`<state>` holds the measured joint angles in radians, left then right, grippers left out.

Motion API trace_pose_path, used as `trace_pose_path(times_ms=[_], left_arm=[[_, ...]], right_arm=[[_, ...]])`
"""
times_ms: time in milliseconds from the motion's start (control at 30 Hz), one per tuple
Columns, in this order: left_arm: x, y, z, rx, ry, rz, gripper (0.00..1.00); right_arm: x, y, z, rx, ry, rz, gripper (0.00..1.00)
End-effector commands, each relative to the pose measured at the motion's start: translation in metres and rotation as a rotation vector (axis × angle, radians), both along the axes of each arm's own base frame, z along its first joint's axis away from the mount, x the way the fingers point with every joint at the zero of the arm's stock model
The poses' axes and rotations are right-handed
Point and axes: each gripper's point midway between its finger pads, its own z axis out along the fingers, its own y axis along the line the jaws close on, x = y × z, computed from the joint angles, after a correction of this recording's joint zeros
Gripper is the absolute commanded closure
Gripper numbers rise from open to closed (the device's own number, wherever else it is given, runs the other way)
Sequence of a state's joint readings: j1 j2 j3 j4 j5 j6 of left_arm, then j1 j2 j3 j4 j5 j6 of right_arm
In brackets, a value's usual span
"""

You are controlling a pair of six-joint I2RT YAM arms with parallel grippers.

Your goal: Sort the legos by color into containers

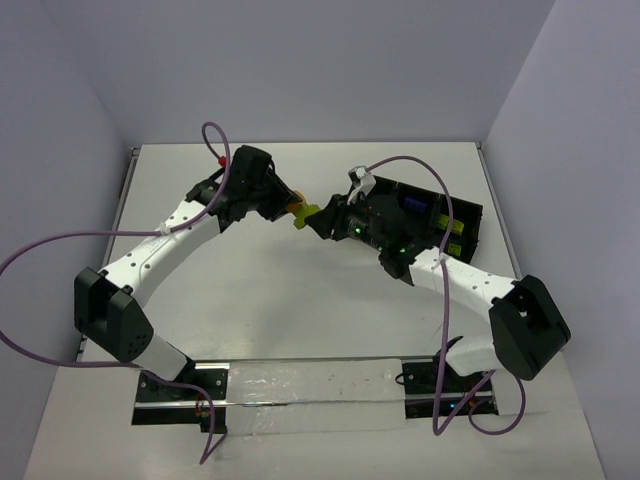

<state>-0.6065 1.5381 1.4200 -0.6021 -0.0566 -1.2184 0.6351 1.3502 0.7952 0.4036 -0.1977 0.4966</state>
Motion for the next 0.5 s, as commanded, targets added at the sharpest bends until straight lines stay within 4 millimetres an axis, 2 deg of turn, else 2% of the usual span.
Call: trace_pose_path(times_ms=[0, 100, 467], left_arm=[[-0.0003, -0.0085, 0.0282, -0.061, -0.063, -0.028, 1.00], [-0.0007, -0.0080, 0.0293, -0.061, -0.066, -0.029, 1.00], [-0.0013, -0.0061, 0.0327, -0.064, -0.076, -0.026, 1.00]], right_arm=[[-0.0015, 0.0190, 0.0465, 0.125, -0.097, 0.074, 0.52], [0.0001, 0.0223, 0.0459, 0.129, -0.086, 0.082, 0.44], [0.0029, 0.0235, 0.0430, 0.137, -0.080, 0.077, 0.46]])
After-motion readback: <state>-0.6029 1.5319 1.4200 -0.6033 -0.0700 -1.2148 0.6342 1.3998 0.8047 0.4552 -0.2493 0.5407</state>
